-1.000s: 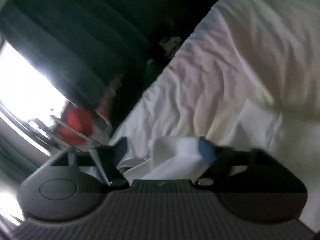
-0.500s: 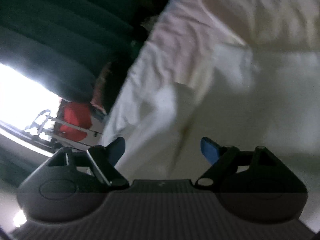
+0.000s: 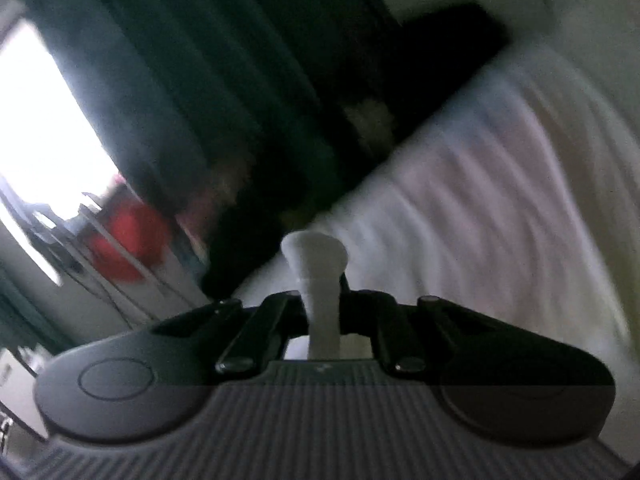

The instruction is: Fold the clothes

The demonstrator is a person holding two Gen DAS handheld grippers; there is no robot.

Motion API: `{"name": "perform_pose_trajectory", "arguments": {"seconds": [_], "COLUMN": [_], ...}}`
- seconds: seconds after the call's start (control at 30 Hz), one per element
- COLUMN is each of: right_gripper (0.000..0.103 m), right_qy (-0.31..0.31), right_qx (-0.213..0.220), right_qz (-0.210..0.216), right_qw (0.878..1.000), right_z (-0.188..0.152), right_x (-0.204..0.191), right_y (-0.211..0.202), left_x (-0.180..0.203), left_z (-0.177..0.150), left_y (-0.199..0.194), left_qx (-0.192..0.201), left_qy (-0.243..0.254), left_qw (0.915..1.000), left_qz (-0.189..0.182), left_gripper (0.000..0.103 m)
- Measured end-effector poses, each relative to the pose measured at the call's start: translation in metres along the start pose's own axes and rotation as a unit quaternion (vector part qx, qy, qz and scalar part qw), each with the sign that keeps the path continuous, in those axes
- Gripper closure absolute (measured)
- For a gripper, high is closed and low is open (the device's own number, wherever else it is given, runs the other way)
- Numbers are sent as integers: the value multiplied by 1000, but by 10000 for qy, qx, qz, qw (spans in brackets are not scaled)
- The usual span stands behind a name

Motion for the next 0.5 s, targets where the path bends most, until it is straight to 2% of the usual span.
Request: {"name": "perform_pose_trajectory", "arguments": {"seconds": [0.07, 0.1, 0.17, 0.23, 0.3, 0.37, 0.43, 0.5], "right_gripper": [96, 96, 96, 95, 95, 95, 95, 95], "right_qy": [-257, -504, -788, -712, -438, -128, 109, 193], "right_qx": [723, 995, 1157, 957, 479, 9, -275, -238], "right_qz": [508, 609, 503, 156, -376, -804, -949, -891], "right_qw": [9958, 9919, 9889, 9927, 9972, 9967, 9950, 9955], "right_z": [32, 38, 32, 8, -27, -62, -92, -104], "right_x": [-28, -32, -16, 24, 81, 132, 168, 181], "right_y": [-20, -28, -32, -31, -22, -19, -19, -25], "left_x": [0, 1, 3, 5, 6, 8, 8, 9], "left_z": [1, 1, 2, 3, 5, 7, 9, 11], "left_y": [-2, -2, -5, -8, -12, -16, -19, -23], "left_qx": [3, 8, 31, 71, 142, 203, 240, 294], "left_qy": [-64, -52, -21, 35, 126, 204, 307, 442], "left_qw": [10000, 10000, 9999, 9999, 9998, 9995, 9992, 9986], "left_qz": [-46, -61, -97, -113, -100, -96, -76, -32], "left_gripper": [1, 1, 1, 1, 1, 1, 1, 1]}}
Point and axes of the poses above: each gripper's, at about its wrist camera, not at the fingertips, and y roughly the way its jaws point, x to its right, z to its top, the point moved 10 cm from there along y, roughly the way its jaws point, and after that the axes turned 3 degrees about x, right-handed, at the moved point
